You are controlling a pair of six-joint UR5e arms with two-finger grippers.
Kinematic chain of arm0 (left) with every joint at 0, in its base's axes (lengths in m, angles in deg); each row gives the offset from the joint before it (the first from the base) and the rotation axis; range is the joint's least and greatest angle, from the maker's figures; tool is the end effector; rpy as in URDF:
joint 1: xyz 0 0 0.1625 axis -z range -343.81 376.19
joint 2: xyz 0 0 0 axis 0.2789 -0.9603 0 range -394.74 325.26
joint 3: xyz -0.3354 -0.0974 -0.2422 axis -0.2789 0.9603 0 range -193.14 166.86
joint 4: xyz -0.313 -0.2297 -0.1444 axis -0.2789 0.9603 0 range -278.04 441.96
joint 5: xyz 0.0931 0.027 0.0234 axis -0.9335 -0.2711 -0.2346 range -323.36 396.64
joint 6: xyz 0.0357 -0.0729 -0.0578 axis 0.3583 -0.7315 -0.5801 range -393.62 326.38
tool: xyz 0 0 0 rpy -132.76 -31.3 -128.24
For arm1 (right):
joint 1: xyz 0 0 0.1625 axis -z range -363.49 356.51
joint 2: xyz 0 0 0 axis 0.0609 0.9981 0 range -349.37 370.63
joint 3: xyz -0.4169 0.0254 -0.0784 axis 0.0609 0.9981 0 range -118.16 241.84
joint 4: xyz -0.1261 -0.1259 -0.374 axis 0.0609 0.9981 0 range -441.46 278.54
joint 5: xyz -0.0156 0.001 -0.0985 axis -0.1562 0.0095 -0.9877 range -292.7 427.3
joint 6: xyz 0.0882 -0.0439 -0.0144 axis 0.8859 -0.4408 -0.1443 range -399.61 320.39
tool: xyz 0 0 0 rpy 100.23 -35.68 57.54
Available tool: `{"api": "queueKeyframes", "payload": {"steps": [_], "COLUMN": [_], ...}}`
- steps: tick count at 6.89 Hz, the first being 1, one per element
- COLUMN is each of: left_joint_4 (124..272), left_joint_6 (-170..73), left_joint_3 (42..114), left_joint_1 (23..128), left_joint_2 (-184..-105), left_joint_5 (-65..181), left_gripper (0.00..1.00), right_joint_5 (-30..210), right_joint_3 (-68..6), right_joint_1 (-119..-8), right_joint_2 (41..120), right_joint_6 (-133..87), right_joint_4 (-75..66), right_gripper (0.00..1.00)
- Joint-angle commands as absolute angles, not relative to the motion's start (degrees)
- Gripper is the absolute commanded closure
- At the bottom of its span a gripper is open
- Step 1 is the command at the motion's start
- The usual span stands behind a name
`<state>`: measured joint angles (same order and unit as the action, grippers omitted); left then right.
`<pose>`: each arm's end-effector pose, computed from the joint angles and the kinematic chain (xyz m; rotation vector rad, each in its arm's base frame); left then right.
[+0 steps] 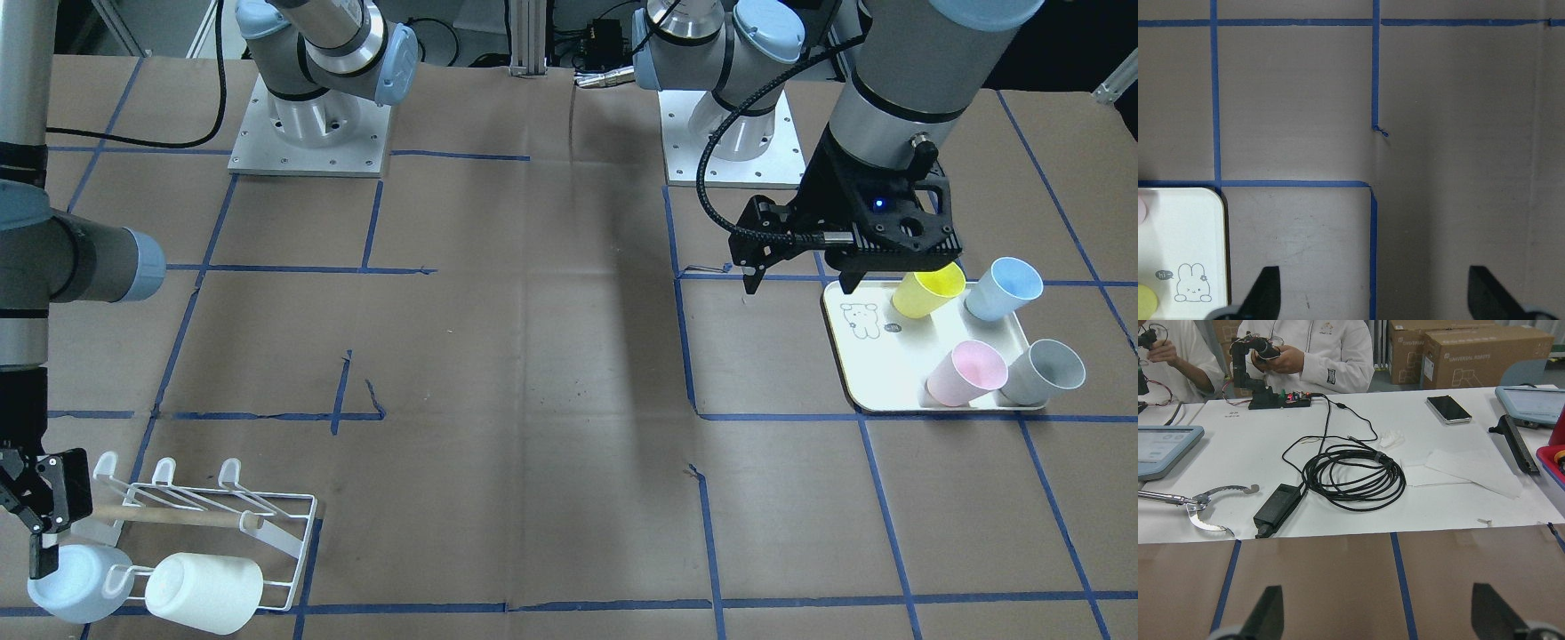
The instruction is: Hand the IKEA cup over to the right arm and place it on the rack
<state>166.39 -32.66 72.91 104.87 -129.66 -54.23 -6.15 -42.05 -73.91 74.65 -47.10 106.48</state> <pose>-0.1194 -0.5389 0.4880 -0.0107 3.1222 -0.1253 -0.0558 -0.6393 0.3274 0.0676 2.7089 -1.5499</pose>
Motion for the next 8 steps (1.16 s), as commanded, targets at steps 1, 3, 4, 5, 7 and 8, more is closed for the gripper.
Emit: {"api": "queueKeyframes", "payload": {"steps": [1, 3, 4, 5, 7, 8], "left_joint_4": [166.0, 166.0, 166.0, 166.0, 166.0, 166.0], "left_joint_6": [-32.7, -32.6, -32.6, -32.6, -32.6, -32.5], "left_joint_3": [72.8, 72.8, 72.8, 72.8, 72.9, 72.9], "left_joint_1": [104.9, 104.9, 104.9, 104.9, 104.9, 104.9], "left_joint_2": [-129.8, -129.8, -129.8, -129.8, -129.8, -129.7], "left_joint_5": [-54.2, -54.2, -54.2, -54.2, -54.2, -54.2], "left_gripper": [0.01, 0.01, 0.01, 0.01, 0.01, 0.01], "right_joint_5": [-6.0, -10.4, -14.2, -15.7, -19.4, -21.5], "right_joint_3": [-42.1, -40.5, -39.3, -39.2, -38.9, -38.9], "right_joint_1": [-74.4, -78.1, -80.0, -82.4, -87.9, -91.1], "right_joint_2": [79.8, 86.7, 89.5, 90.8, 96.5, 99.4], "right_joint_6": [-47.1, -47.3, -47.0, -47.0, -45.9, -41.0], "right_joint_4": [96.1, 80.3, 71.5, 66.0, 50.5, 43.2], "right_gripper": [0.00, 0.00, 0.00, 0.00, 0.00, 0.00]}}
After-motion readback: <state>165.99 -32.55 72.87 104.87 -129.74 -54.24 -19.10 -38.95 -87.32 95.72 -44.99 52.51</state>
